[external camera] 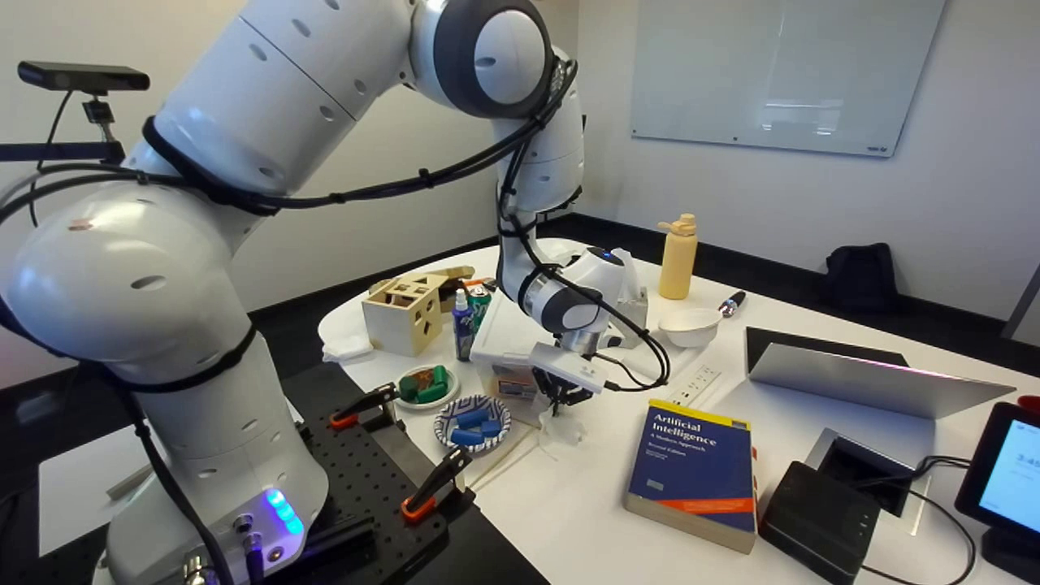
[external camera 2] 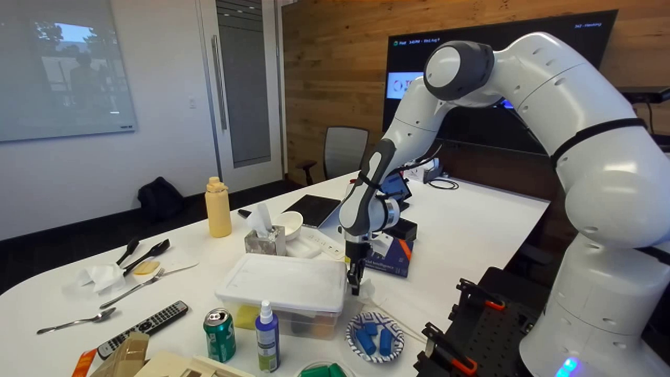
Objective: Use the white napkin to wipe the counter.
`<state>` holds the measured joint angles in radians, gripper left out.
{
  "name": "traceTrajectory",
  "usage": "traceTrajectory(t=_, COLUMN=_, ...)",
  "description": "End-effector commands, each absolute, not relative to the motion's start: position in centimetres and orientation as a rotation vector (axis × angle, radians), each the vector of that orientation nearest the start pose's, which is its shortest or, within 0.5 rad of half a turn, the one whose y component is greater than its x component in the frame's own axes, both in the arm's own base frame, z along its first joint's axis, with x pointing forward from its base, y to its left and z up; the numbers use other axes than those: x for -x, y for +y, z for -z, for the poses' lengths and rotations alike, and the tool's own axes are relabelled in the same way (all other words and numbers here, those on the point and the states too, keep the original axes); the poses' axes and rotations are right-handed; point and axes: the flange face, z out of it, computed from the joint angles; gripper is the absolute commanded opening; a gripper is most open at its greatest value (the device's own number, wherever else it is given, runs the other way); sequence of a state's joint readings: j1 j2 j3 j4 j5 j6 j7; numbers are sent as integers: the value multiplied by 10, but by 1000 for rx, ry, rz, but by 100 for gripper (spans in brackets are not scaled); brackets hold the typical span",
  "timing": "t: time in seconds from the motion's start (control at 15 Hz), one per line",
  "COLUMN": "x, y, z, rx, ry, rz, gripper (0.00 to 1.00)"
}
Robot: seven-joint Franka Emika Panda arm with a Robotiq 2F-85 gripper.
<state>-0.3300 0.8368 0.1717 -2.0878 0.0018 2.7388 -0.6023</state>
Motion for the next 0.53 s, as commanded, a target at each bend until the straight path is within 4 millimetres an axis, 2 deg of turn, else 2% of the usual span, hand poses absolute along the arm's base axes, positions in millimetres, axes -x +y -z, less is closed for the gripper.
traceTrajectory(t=0.0, x=-533, y=-87, z=-11, rx=2974, ry=-591, rz=-138, gripper=1)
traceTrajectory(t=0.27, x=-531, y=-127, z=-2, rx=3059, ry=-558, rz=-150, gripper=1)
traceTrajectory(t=0.47, x=-515, y=-151, z=8, rx=3082, ry=-538, rz=-219, gripper=1)
